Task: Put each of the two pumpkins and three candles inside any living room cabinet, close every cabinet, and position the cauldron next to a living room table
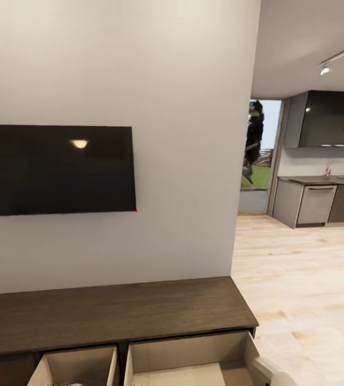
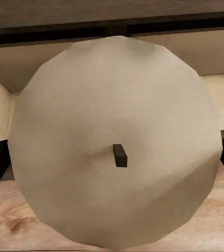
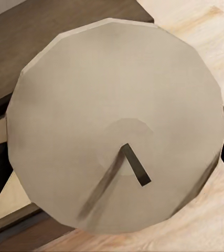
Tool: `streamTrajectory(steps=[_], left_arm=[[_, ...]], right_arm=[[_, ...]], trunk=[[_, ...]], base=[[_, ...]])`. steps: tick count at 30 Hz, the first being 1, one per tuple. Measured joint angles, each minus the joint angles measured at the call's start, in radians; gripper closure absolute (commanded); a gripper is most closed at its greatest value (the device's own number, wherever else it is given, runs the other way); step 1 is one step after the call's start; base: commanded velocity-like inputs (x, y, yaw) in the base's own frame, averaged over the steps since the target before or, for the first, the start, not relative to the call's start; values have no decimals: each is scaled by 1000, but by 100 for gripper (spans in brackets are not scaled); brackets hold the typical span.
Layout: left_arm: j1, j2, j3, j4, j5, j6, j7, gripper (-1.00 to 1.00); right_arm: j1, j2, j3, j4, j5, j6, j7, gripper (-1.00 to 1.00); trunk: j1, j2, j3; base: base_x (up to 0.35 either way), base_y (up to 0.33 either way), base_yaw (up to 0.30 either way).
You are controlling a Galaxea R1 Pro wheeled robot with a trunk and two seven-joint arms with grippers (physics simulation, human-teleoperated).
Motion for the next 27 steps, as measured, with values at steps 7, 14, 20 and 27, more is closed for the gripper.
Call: streamTrajectory(steps=[7, 14, 20, 27], left_arm=[[0, 0, 0, 0, -1, 0, -1, 100], [0, 0, 0, 1, -2, 0, -1, 100], [0, 0, -1, 1, -2, 0, -1, 100], [0, 0, -2, 2, -3, 0, -1, 100]], right_arm=[[0, -2, 8, 0, -1, 9, 2, 100], [0, -2, 20, -1, -1, 0, -2, 100], [0, -2, 21, 0, -2, 1, -2, 100], [0, -2, 22, -1, -2, 2, -1, 100]], trunk=[[-27, 49, 22], [-54, 98, 44], [-54, 98, 44], [-61, 112, 50]], base=[[0, 0, 289], [0, 0, 44], [0, 0, 4], [0, 0, 0]])
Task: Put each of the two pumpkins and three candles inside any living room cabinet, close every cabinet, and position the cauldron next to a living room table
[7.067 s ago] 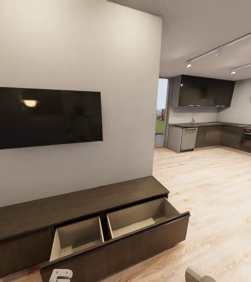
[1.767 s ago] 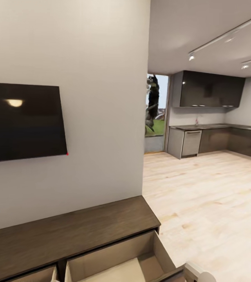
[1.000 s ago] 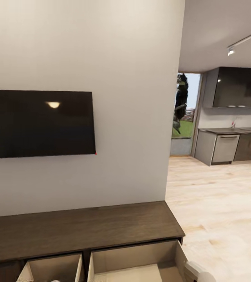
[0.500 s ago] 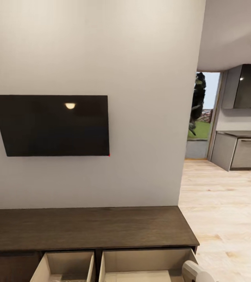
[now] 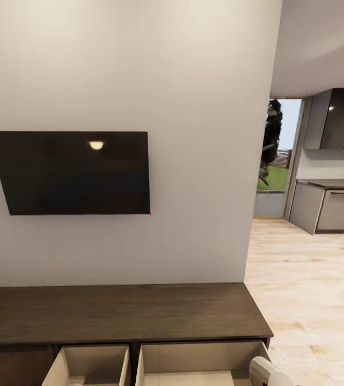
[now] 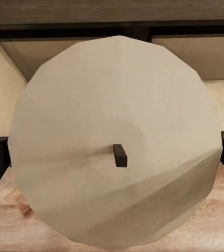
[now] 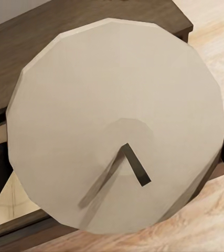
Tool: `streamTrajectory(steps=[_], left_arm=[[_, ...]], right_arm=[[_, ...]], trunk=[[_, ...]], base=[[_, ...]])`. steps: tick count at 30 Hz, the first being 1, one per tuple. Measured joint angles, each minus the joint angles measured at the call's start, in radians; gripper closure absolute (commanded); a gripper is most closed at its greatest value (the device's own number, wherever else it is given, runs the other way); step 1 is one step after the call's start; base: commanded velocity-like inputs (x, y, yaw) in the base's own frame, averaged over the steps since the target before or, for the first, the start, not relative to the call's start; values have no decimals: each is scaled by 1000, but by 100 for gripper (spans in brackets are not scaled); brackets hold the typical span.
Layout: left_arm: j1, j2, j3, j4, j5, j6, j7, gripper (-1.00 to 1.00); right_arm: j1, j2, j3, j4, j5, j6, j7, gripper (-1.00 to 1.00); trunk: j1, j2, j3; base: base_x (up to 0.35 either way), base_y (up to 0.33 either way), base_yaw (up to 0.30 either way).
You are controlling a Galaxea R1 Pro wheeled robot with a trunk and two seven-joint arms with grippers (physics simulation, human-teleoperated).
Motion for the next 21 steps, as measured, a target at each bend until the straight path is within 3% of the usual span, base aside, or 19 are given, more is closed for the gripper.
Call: streamTrajectory(steps=[6, 12, 21], left_arm=[[0, 0, 0, 0, 0, 1, 0, 100], [0, 1, 0, 0, 1, 0, -2, 100], [0, 2, 0, 0, 0, -4, 1, 100]], right_arm=[[0, 0, 0, 0, 0, 0, 0, 100], [0, 0, 0, 0, 0, 0, 0, 100], [0, 1, 0, 0, 0, 0, -1, 100]], trunk=[[-23, 42, 19], [-23, 42, 19], [-24, 42, 19]], base=[[0, 0, 0], [15, 0, 0], [256, -32, 0]])
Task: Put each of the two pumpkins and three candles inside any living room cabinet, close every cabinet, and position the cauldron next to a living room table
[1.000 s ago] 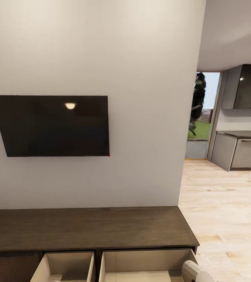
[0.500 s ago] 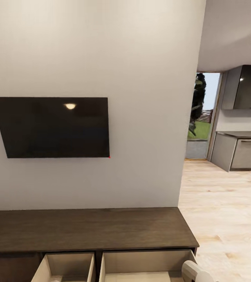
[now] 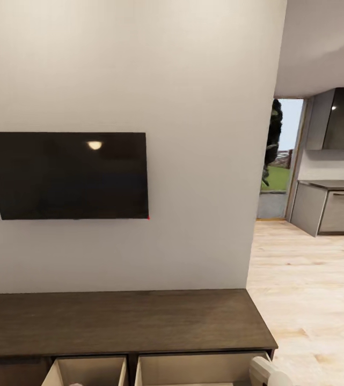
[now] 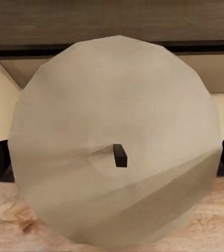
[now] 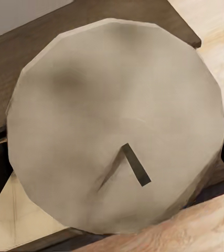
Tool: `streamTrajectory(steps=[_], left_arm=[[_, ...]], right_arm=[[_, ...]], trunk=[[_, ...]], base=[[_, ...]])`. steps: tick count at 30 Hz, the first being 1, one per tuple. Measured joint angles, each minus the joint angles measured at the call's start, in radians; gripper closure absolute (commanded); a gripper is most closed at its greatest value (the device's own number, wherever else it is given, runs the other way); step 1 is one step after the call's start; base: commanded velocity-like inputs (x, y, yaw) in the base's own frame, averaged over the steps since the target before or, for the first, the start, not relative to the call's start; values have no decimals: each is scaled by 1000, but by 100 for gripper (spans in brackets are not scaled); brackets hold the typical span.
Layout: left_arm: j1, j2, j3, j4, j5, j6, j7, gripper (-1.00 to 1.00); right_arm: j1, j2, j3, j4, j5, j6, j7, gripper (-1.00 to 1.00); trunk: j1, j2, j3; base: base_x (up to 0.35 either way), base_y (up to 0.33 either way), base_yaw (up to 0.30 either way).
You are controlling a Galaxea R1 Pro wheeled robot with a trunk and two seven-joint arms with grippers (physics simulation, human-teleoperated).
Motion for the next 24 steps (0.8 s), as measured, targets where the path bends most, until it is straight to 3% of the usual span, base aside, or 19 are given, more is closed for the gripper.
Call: streamTrajectory(steps=[7, 13, 24], left_arm=[[0, -1, -1, 0, 0, -1, 1, 100], [0, -1, -3, 0, -1, -1, 1, 100], [0, -2, -5, 20, 2, -5, 3, 100]], right_arm=[[0, 1, 0, 0, 0, 0, 0, 100], [0, 0, 0, 0, 0, 0, 0, 100], [0, 0, 0, 1, 0, 0, 0, 100]], trunk=[[0, 0, 0], [1, 0, 0], [1, 0, 0]], base=[[216, -223, 0], [37, -116, 0], [36, -239, 0]])
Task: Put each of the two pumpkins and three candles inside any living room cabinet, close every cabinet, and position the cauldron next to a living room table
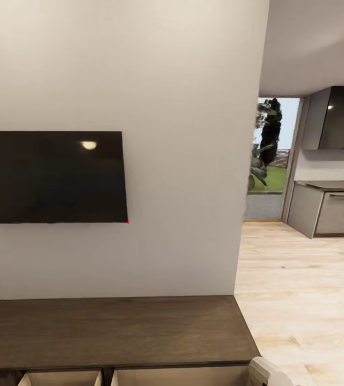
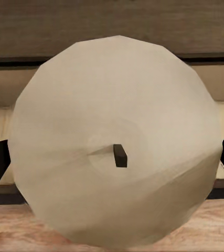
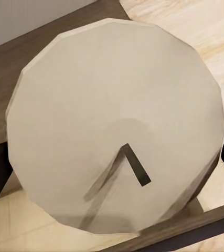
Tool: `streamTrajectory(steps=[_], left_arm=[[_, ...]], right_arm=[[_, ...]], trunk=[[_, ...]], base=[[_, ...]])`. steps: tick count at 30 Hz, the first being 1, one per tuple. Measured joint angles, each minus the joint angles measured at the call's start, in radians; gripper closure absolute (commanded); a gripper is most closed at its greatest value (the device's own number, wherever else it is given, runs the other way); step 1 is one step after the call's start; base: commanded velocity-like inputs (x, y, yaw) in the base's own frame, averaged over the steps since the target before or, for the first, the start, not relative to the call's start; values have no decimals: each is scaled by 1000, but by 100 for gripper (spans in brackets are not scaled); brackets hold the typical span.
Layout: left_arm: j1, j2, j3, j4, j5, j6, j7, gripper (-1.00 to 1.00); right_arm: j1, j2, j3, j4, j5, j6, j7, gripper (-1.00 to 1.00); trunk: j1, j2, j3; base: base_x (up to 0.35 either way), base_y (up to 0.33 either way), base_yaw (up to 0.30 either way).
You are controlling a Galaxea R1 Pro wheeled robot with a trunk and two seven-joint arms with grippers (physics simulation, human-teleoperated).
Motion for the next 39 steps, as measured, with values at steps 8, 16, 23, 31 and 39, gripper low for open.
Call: streamTrajectory(steps=[8, 16, 23, 31, 39], left_arm=[[0, 0, 1, 2, -2, -12, 3, 100], [0, 0, 2, 2, -1, -12, 6, 100], [0, 0, 1, 1, -1, -11, 6, 100], [0, 0, 1, 2, -1, -12, 6, 100], [0, 0, 0, 2, -2, -11, 7, 100]], right_arm=[[0, 0, 0, 0, 0, -1, 0, 100], [0, 0, 1, -1, 0, -1, 0, 100], [0, 0, 2, 0, 1, -2, 2, 100], [0, 0, 2, -1, 1, -1, 1, 100], [0, 0, 6, -1, 1, 0, 2, 100]], trunk=[[0, 0, 0], [0, 0, 0], [0, 0, 0], [0, 0, 0], [0, 0, 0]], base=[[117, -183, 0], [42, -68, 0], [2, -14, 0], [0, -116, 0], [0, -59, 0]])
